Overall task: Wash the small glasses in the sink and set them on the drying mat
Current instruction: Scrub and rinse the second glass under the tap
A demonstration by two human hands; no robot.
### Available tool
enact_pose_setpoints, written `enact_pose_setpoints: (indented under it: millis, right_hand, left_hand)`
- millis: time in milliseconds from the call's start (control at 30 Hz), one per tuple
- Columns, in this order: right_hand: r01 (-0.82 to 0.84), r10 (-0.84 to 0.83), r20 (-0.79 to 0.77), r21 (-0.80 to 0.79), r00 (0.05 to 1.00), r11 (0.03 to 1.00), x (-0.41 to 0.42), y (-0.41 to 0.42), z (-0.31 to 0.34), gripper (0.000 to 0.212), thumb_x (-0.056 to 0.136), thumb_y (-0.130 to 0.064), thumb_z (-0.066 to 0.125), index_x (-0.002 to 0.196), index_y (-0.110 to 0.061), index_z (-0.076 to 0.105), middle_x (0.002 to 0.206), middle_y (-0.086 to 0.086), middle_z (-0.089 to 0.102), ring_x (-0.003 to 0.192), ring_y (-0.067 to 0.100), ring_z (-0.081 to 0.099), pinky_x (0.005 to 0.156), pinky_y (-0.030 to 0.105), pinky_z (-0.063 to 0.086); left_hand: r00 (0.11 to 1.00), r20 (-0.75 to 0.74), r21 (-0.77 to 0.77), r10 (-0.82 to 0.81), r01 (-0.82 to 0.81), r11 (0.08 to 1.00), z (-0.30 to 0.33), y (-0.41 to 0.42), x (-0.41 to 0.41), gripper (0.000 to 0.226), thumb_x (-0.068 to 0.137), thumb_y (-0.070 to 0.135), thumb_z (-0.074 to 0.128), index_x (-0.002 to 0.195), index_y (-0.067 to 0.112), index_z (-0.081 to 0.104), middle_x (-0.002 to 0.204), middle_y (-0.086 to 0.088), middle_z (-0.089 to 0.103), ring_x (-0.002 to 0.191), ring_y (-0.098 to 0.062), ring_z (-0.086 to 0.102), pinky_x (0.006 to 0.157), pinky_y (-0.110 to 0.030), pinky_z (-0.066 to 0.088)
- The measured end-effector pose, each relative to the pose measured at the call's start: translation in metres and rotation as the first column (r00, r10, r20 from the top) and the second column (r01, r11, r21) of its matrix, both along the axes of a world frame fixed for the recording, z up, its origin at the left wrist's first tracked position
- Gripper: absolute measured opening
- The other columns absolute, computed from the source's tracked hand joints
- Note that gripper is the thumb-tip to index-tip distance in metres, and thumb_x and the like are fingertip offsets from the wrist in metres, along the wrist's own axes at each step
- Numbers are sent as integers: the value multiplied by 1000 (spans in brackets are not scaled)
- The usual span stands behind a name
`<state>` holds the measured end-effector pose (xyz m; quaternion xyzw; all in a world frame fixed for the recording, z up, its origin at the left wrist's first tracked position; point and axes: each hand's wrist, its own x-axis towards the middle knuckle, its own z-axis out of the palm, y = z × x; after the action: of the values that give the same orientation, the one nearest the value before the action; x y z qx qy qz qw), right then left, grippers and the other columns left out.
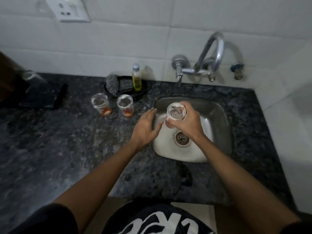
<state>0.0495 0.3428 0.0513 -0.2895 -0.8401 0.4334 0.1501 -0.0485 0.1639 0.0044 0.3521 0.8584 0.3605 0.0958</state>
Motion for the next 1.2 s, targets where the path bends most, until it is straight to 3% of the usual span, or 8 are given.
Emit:
enact_pose_setpoints:
  millis: [133, 267, 400, 533, 633, 867, 1033, 1200]
  right_hand:
    - [132, -130, -57, 46, 990, 990, -9, 36, 24, 74, 60, -37, 99, 123, -22, 65, 106, -10, 74, 96, 7, 70, 80, 18, 54]
    - [213, -206, -80, 81, 975, 974, -21, 63, 43, 70, 61, -40, 99, 121, -26, 65, 104, -10, 74, 96, 9, 70, 84, 27, 57]
    - [222, -215, -87, 79, 973, 972, -29, 87, 57, 69, 62, -42, 98, 122, -27, 66, 104, -10, 75, 95, 8, 71, 85, 30, 60]
    - [197, -188, -103, 80, 977, 977, -33, 106, 61, 69, 63, -39, 99, 121, -22, 66, 100, -8, 76, 93, 11, 73, 86, 36, 61]
    - [145, -137, -82, 96, 987, 985, -35, 120, 63, 69, 63, -39, 99, 120, -23, 65, 100, -10, 75, 90, 9, 72, 83, 34, 61]
    - [18, -13, -73, 68, 997, 998, -30, 142, 56, 78, 60, -42, 99, 127, -27, 63, 104, -11, 75, 93, 3, 71, 84, 30, 61]
    - [-12, 17, -109, 48, 994, 999, -25, 144, 53, 75, 59, -42, 99, 124, -29, 63, 103, -11, 75, 93, 3, 71, 85, 31, 61]
    - [-29, 32, -118, 27, 992, 999, -25, 145, 52, 77, 59, -40, 100, 125, -27, 62, 103, -10, 75, 93, 2, 71, 85, 27, 60]
  left_hand:
    - [999, 38, 70, 2, -5, 998, 19, 65, -24, 64, 101, 38, 65, 152, 2, 49, 153, -18, 54, 143, -32, 50, 117, -38, 37]
    - [999, 30, 95, 13, -15, 995, 39, 113, -50, 64, 98, 31, 69, 149, -2, 49, 148, -23, 57, 138, -37, 53, 115, -44, 42]
    - [995, 59, 152, 77, -85, 985, 53, 154, -68, 52, 91, 28, 74, 136, 7, 57, 124, -15, 69, 115, -33, 64, 94, -45, 53]
    - [978, 135, 188, 158, -182, 965, 50, 182, -81, 24, 99, 22, 66, 116, 6, 62, 101, -15, 73, 93, -37, 68, 71, -33, 42]
    - [970, 146, 205, 192, -220, 954, 44, 193, -81, 15, 104, 17, 56, 111, 4, 62, 88, -13, 71, 81, -35, 68, 65, -32, 34]
    - [918, 239, 302, 317, -381, 874, 41, 200, -69, 13, 104, 11, 55, 103, 4, 65, 78, -8, 65, 69, -20, 58, 62, -29, 35]
    - [893, 313, 330, 324, -422, 844, 35, 204, -72, 16, 101, 22, 55, 99, 10, 66, 78, -12, 70, 68, -20, 62, 66, -45, 55]
    - [863, 393, 330, 318, -455, 827, 26, 205, -78, 21, 95, 29, 53, 99, 14, 67, 74, -2, 66, 66, -18, 60, 67, -54, 57]
